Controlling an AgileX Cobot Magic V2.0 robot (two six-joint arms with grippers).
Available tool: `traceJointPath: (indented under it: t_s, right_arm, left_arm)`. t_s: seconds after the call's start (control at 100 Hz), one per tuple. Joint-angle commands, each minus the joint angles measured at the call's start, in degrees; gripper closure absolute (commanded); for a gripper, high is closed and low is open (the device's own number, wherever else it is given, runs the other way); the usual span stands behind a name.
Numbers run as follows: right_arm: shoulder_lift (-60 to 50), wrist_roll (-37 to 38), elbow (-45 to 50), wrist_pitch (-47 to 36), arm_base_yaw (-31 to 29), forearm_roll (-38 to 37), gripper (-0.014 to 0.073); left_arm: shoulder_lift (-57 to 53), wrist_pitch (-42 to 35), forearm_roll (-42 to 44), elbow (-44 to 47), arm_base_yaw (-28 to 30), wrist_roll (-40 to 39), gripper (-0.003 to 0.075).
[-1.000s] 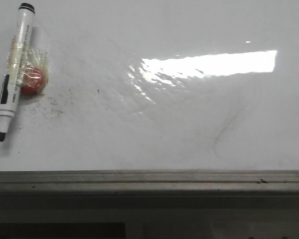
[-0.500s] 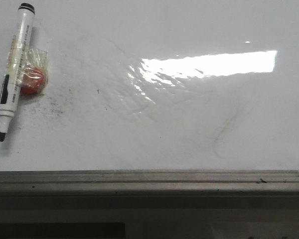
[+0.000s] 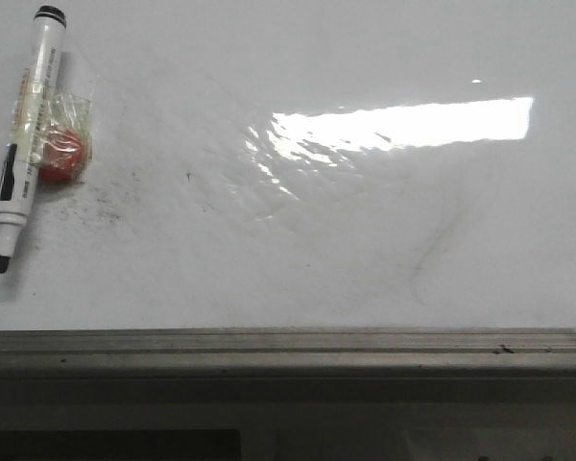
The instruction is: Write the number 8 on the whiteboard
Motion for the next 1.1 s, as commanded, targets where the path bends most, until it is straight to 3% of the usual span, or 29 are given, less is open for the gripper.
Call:
traceJointPath:
  t_s: [0.0,0.42,1.09]
  right_arm:
    - [-1.3,-0.6,0.7,-5.0,-0.4,-0.1,0.0658]
    - [-1.3,1.2,0.7,-10.3,-0.4,-0.2,0.0658]
    - [-1.3,0.9,0.7,-9.6,-0.4,-0.5,0.0658]
  left_arm:
    - [-1.7,-5.7,0.0,1.8,0.1,-0.3,0.0741]
    - [-1.7,-6.2,1.1,1.8,0.1,-0.3,0.0741]
    - [-1.7,-6.6,1.1,1.8,0.1,-0.3,0.0741]
